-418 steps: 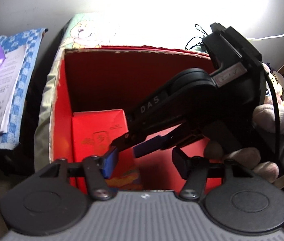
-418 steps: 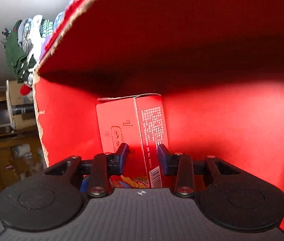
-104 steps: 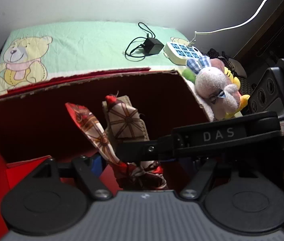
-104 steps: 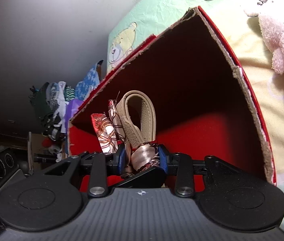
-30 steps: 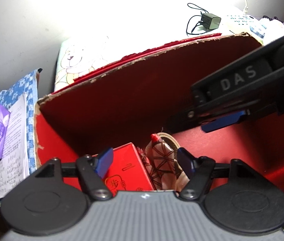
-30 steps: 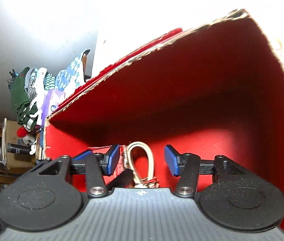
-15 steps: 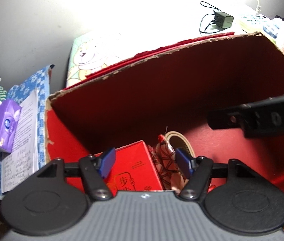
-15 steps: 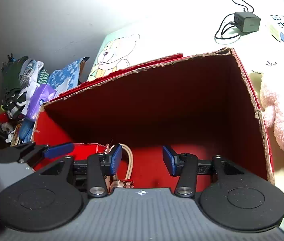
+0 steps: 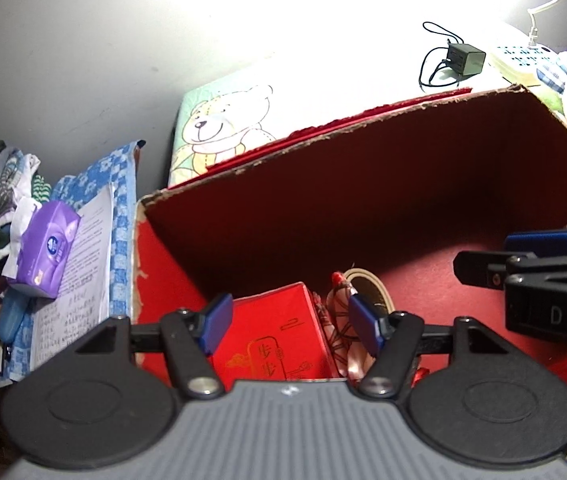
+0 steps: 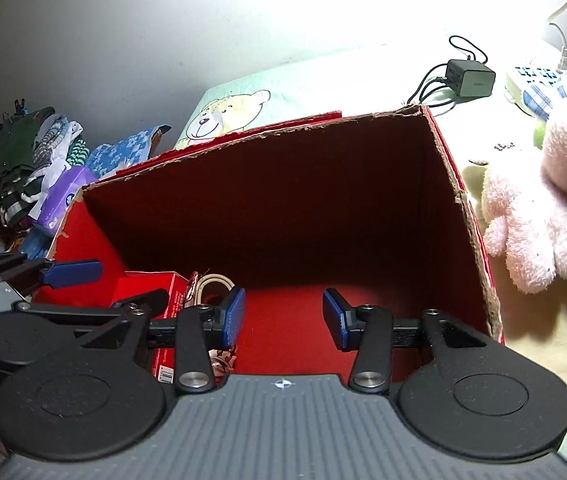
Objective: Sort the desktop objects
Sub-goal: 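Withdraw the open right gripper up out of the red box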
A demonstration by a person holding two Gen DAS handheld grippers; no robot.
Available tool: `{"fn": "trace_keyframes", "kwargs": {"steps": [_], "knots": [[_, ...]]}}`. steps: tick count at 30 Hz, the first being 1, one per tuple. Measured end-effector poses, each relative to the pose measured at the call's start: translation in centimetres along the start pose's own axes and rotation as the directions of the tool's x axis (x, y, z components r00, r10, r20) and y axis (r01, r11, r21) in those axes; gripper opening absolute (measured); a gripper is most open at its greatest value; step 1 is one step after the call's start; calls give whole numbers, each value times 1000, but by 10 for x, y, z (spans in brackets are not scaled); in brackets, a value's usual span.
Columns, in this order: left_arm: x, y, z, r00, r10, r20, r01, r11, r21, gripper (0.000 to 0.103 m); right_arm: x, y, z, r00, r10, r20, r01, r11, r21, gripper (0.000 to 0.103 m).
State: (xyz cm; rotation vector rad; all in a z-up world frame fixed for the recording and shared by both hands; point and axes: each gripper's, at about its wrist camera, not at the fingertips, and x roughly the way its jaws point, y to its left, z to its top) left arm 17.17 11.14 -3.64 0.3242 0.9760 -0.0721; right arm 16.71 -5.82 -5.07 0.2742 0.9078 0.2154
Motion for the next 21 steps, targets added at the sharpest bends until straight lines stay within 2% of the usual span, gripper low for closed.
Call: {"fn": "trace_keyframes", "kwargs": {"steps": [4, 12, 21], "knots": [[-11, 2, -4, 1000, 13, 3, -13, 1000, -28, 68, -7, -2, -3, 1000, 14, 13, -14, 1000, -5, 47], [-33, 4, -11, 999, 36, 19, -34, 995, -95, 69, -27, -8, -8, 995, 104, 15, -104, 995, -2, 47], [-68, -2, -21, 995, 81, 52, -71, 983, -172, 69, -58, -19, -17, 978, 199, 57, -195, 978, -72, 47]]}}
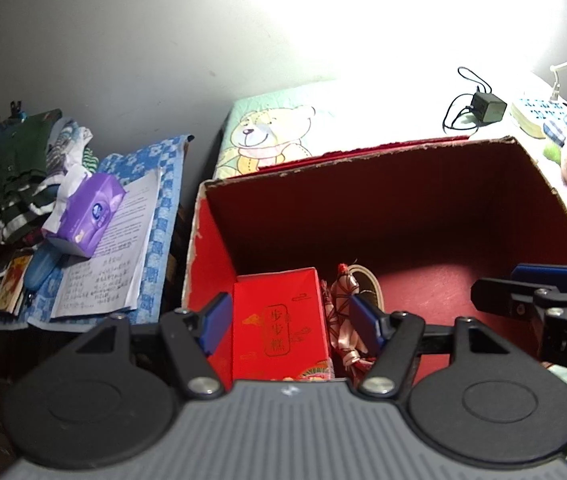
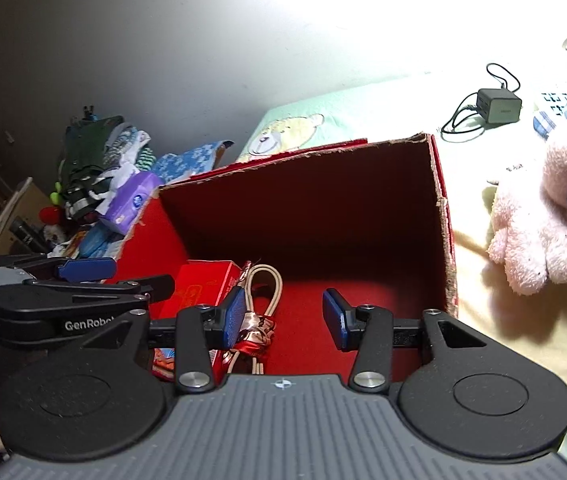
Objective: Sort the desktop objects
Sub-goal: 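Withdraw the open right gripper up out of the red box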
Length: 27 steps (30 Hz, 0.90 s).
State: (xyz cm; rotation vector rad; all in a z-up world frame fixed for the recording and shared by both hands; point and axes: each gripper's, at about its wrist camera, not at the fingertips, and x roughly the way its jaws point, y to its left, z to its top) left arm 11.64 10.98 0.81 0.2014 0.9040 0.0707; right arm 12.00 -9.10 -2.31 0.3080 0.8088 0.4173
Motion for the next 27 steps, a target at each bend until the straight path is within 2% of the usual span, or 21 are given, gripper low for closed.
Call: {"fn": "trace_keyframes", "kwargs": {"steps": [3, 9, 13, 16, 17, 20, 23, 27], "knots": [[-15, -3, -5, 1000, 7, 15, -6, 1000, -23, 69, -12, -7, -2, 999, 43, 8, -43, 999, -9, 46], [-42, -12, -19, 999, 16, 50, -12, 998, -68, 69, -30, -21, -12, 994, 111, 11, -110, 993, -42, 36], [-55, -20, -36, 998, 20, 64, -13, 995, -98, 69, -38, -25, -23, 982, 188, -11, -188, 980, -67, 29], [-65, -23, -51, 998, 23, 64, -15, 994, -112, 69, -48, -25, -31, 976, 218, 22, -213, 968, -132, 28], [-67, -23, -57, 998, 24, 63, -17, 993, -117, 69, -50, -26, -32, 973, 232, 19, -227, 964, -142, 25], [-78, -20, -76, 998, 22, 62, -13, 988, -154, 69, -53, -31, -38, 950, 313, -4, -311, 942, -125, 21], [-88, -16, -96, 998, 12, 61, 0, 978, -206, 69, -54, -33, -46, 936, 352, -27, -352, 926, -133, 21], [-94, -22, -119, 999, 22, 41, -12, 975, -222, 68, -46, -29, -59, 925, 368, -101, -379, 913, -151, 21]]}}
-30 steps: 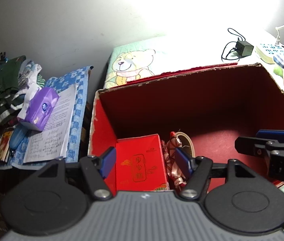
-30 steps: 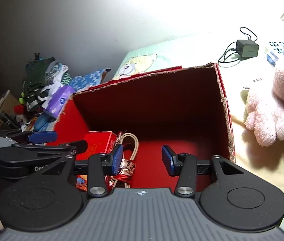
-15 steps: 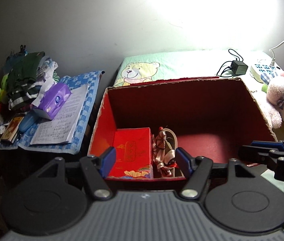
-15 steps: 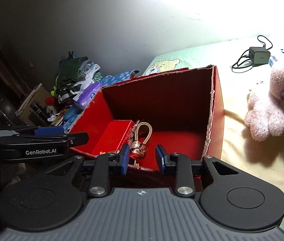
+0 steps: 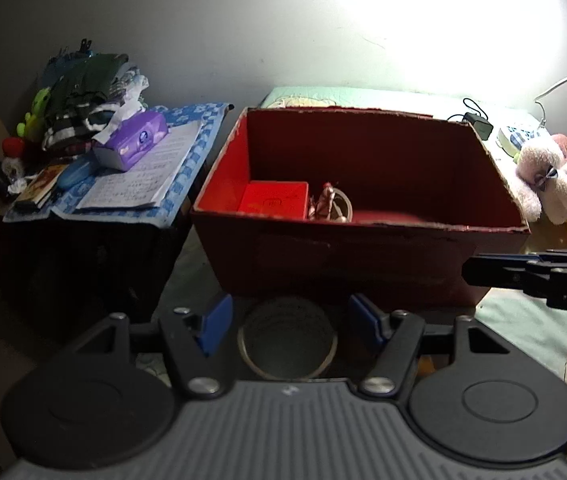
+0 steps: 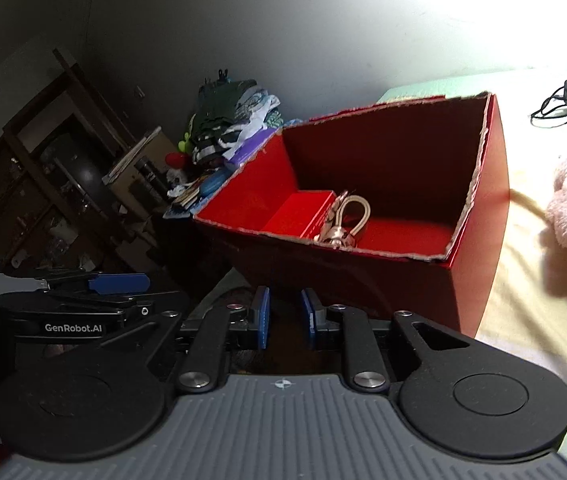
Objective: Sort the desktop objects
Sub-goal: 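Withdraw the open right gripper up out of the red box, then move the open right gripper down to the brown pinecone on the table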
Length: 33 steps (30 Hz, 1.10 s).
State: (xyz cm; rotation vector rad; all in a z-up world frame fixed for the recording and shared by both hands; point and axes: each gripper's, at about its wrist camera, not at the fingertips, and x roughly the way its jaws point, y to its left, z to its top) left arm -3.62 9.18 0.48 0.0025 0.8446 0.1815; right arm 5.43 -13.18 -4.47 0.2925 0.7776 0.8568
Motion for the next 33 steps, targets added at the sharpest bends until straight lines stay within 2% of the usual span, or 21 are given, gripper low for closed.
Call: {"fn": "trace_keyframes", "kwargs": {"steps": [4, 9, 15, 18, 24, 26, 33], "knots": [[7, -1, -29, 998, -14, -68, 13, 1000, -24, 68, 12, -2, -12, 997, 7, -77, -7, 1000, 2, 21], [21, -13, -56, 984, -66, -165, 59, 997, -48, 66, 25, -9, -23, 988, -11, -155, 14, 1000, 17, 21], [39, -13, -69, 975, -104, -197, 89, 992, -87, 66, 30, -15, -28, 979, 10, -206, 3, 998, 64, 22], [46, -9, -74, 969, -139, -204, 117, 987, -114, 67, 29, -11, -29, 975, 69, -211, -53, 995, 82, 22], [58, -10, -76, 961, -174, -214, 145, 979, -144, 67, 54, -5, -24, 940, 175, -294, -137, 980, 144, 23], [63, -11, -77, 959, -174, -223, 147, 980, -136, 66, 60, -1, -25, 931, 182, -316, -140, 979, 150, 28], [75, -11, -80, 949, -197, -246, 164, 976, -146, 57, 72, 16, -30, 909, 186, -372, -152, 981, 118, 29]]}}
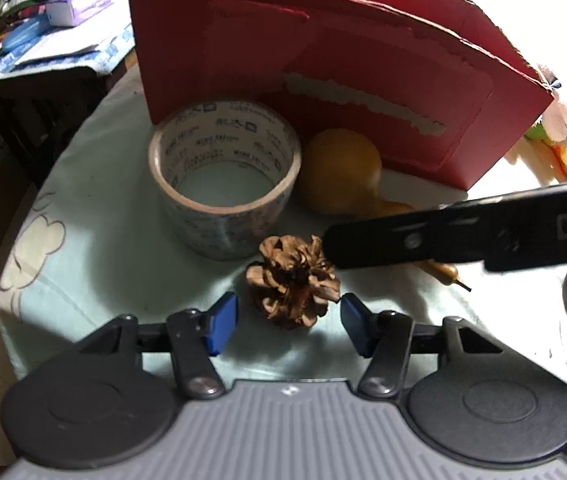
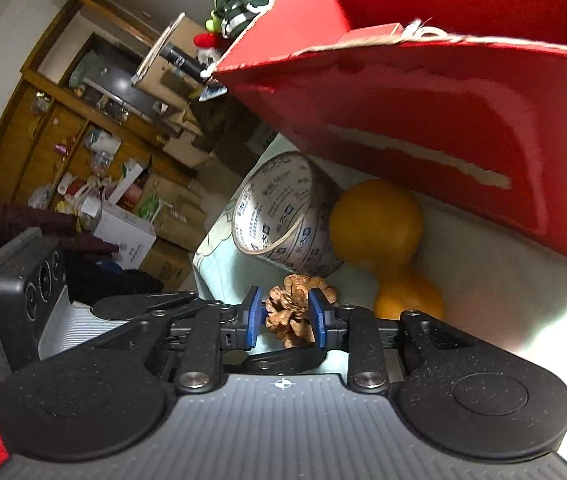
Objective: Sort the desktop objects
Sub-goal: 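Move the open right gripper down to the brown pinecone on the table, then close the right gripper on the brown pinecone, then lift the pinecone with the right gripper and carry it over the box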
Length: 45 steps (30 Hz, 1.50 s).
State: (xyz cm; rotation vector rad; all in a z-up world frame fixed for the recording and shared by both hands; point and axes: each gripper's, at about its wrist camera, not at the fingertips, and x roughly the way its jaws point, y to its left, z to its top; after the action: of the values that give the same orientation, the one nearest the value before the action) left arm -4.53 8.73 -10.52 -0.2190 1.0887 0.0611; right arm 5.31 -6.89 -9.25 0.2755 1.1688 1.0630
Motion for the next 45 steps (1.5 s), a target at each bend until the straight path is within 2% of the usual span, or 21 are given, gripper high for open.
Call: {"fn": "trace_keyframes", "kwargs": {"steps": [2, 10, 13, 19, 23, 31, 38, 42, 45], "knots": [[3, -2, 0, 1000, -3, -2, 3, 1000, 10, 54, 3, 1, 0, 1000, -13, -12, 13, 1000, -7, 30], [10, -1, 3, 1000, 7, 3, -7, 999, 32, 52, -2, -2, -2, 999, -34, -23, 34, 999, -26, 28], [7, -6, 3, 1000, -3, 2, 3, 999, 45, 52, -9, 0, -3, 999, -37, -13, 36, 998, -43, 22], [-8, -29, 6, 999, -34, 28, 30, 993, 116, 52, -42, -1, -9, 999, -33, 38, 35, 998, -50, 21], [-26, -49, 13, 995, -70, 73, 56, 983, 172, 51, -73, 3, -16, 996, -27, 84, 31, 998, -55, 20], [-51, -88, 41, 975, -151, 162, 93, 943, 319, 52, -127, 6, -9, 960, -51, 276, 55, 998, -7, 16], [-71, -106, 90, 943, -247, 223, 136, 898, 419, 53, -151, 25, 21, 909, -76, 409, 107, 993, -53, 16], [-65, -108, 126, 938, -263, 228, 127, 868, 481, 53, -146, 24, 53, 891, -143, 431, 169, 985, -22, 16], [-48, -105, 150, 945, -268, 186, 138, 845, 517, 53, -131, 14, 79, 891, -210, 401, 216, 976, 32, 14]]}}
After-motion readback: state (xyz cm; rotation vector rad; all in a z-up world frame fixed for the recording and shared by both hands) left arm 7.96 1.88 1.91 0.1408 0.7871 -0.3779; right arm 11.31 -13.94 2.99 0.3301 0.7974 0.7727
